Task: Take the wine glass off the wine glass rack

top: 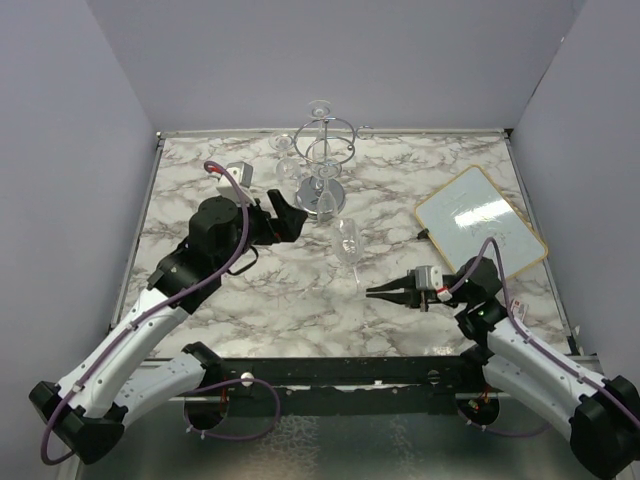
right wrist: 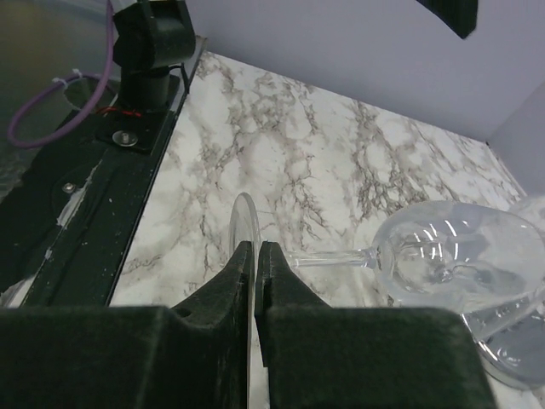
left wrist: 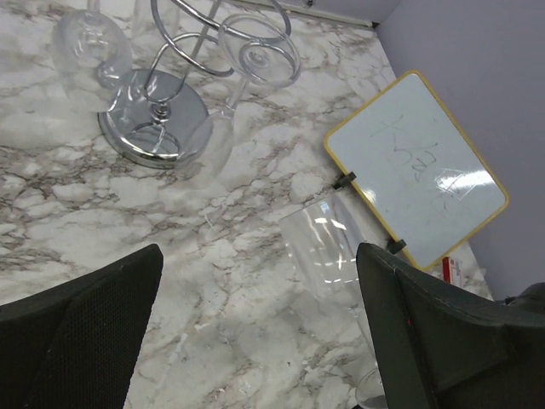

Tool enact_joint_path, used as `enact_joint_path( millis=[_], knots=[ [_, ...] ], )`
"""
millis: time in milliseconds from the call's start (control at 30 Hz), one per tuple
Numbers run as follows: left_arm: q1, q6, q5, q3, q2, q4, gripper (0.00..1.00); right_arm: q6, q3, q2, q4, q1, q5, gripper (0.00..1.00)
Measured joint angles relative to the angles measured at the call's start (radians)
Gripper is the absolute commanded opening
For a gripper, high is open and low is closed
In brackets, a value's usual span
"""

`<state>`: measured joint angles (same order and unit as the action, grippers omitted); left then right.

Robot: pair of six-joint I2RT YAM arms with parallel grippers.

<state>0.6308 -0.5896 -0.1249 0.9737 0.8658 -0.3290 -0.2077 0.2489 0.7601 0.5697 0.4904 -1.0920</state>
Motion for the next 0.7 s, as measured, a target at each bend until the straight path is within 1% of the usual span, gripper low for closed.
enact_joint_path(
  millis=[233,400,567,700],
  knots=[
    [0.000,-0.094,0.103,-0.016,0.063,-0.003,0.98,-0.090,-0.002,0.051,0.004,0.085,-0.014,0.01],
    [-0.011,-0.121,0.140,-0.023,0.089,-0.034,0.98,-0.171,-0.003,0.127,0.005,0.124,-0.005,0.01],
    [-0.060,-0.125,0.173,-0.023,0.091,-0.067,0.97,-0.236,-0.003,0.203,0.011,0.142,0.008,0.01],
    [-0.124,-0.127,0.220,-0.038,0.091,-0.072,0.94,-0.291,-0.003,0.248,0.024,0.152,0.015,0.01]
  ],
)
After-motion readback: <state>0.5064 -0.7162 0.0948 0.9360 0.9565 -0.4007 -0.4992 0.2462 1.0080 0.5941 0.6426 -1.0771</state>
